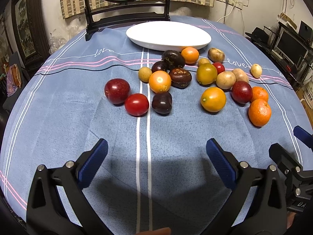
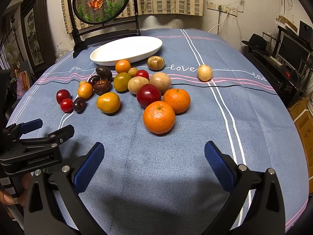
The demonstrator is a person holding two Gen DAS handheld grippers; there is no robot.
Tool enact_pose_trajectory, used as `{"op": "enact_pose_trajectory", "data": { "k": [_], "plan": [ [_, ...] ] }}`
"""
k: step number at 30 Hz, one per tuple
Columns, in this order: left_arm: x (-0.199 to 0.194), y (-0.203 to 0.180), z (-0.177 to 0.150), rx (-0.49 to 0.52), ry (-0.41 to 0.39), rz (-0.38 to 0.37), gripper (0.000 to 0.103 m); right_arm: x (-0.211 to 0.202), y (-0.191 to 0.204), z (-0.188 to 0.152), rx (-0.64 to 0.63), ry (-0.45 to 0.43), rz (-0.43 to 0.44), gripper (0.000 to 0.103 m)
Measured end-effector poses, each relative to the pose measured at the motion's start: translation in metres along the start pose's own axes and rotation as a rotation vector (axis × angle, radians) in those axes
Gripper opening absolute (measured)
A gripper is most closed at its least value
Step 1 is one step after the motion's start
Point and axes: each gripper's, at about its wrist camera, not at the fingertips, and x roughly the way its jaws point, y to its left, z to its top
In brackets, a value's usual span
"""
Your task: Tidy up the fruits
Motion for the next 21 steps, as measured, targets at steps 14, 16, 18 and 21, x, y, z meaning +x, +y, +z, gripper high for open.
{"op": "enact_pose_trajectory", "data": {
  "k": [14, 16, 18, 21],
  "plan": [
    [0.0023, 0.0014, -0.0007, -0.005, 0.006, -0.005, 0.101, 0.0004, 0.0007, -0.0015, 0.001, 0.009, 0.002, 0.102],
    [0.0022, 0.0014, -0.0008, -0.004, 0.009, -0.006, 0.101, 0.0002, 0.0003, -0.0016, 0.004, 0.003, 0.005, 0.102],
    [0.0021, 0.0011, -0.0008, -0.003, 0.01, -0.003, 0.101, -0.0007, -0.0006, -0.0019, 0.006, -0.006, 0.007, 0.102],
    [0.0006, 0.002, -0.0003, 0.003, 0.005, -0.012, 0.101, -0.0008, -0.001, -0.0024, 0.002, -0.009, -0.003, 0.102]
  ]
}}
